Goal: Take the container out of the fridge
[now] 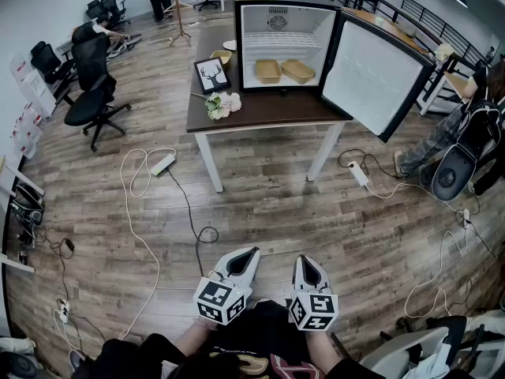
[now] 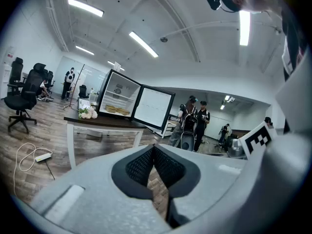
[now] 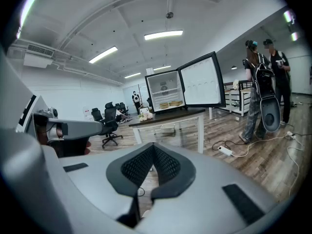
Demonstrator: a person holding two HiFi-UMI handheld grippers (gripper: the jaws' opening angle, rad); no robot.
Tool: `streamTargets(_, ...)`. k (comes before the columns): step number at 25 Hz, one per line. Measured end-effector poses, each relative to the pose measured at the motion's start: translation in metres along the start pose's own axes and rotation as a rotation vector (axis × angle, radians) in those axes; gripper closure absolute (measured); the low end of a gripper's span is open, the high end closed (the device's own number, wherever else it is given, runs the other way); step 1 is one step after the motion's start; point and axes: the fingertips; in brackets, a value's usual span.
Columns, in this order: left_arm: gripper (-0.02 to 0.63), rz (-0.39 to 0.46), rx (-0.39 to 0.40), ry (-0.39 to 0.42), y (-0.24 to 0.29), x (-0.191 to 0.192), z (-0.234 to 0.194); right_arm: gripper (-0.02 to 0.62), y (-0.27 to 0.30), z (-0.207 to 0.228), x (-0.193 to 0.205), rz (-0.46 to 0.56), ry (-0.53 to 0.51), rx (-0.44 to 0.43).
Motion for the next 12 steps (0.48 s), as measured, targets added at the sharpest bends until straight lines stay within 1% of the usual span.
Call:
streamTargets(7,0.597,-0.007,0.007,-0.004,0.006,0.002,-0.019,0.589,0.016,-0.009,0.000,-0.008,-0.001,0.000)
streamTargets(9,0.597,-0.003,0.013,-0.004,0.009,-0.001,-0.025,0.588,0.023,-0.010,-0.002,-0.008,-0.004,0.005)
streamTargets(12,0.597,0.001,0.015,-0.008,0.015,-0.009,-0.038,0.588,0.036,-0.011,-0.010,0.008,0.018,0.015)
Point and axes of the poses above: the fingertips, and each gripper's own axes: y forward along the fingers, z to its right, x out of its underside, and after that the axes turned 1 degree about x, right-handed
